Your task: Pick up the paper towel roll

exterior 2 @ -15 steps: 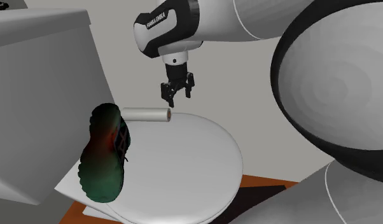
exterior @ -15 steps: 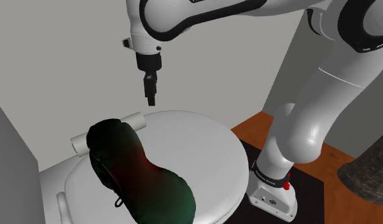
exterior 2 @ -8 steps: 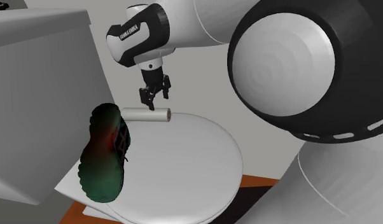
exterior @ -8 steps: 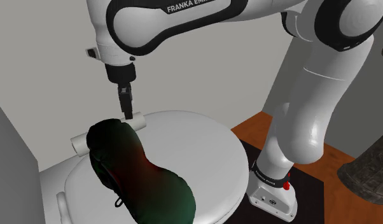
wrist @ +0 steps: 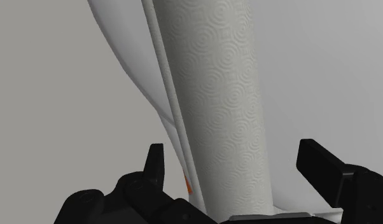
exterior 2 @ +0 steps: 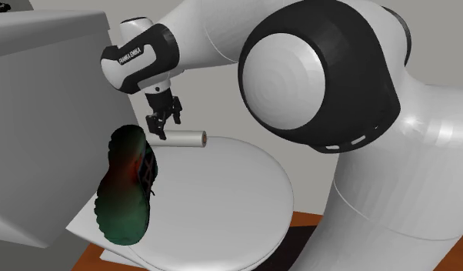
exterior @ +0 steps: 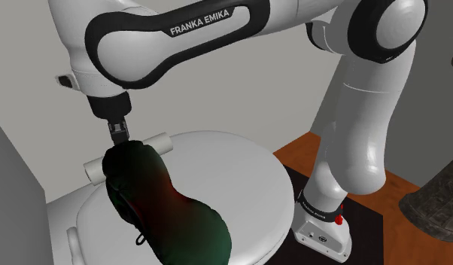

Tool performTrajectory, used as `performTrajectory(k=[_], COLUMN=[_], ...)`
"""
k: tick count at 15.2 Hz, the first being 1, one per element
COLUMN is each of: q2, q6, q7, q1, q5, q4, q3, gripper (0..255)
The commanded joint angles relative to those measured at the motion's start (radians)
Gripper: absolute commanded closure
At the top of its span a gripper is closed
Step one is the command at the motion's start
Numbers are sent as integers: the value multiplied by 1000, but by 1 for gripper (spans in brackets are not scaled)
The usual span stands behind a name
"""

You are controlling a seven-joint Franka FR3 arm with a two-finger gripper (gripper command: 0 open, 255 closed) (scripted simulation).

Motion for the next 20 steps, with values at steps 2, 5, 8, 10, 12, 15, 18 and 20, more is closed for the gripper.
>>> performTrajectory(k=[2, 5, 8, 10, 12, 15, 18, 20], q2=[7, 22, 22, 22, 23, 23, 17, 9], q6=[38, 81, 81, 81, 81, 81, 69, 45], q7=[2, 9, 9, 9, 9, 9, 7, 3], q1=[1, 2, 2, 1, 2, 2, 1, 1], q5=[-5, -13, -13, -13, -13, -13, -10, -6], q4=[-30, -61, -60, -61, -59, -59, -53, -35], q3=[0, -2, -2, -2, -2, -2, -1, 0], gripper=[0, 0, 255, 255, 255, 255, 255, 255])
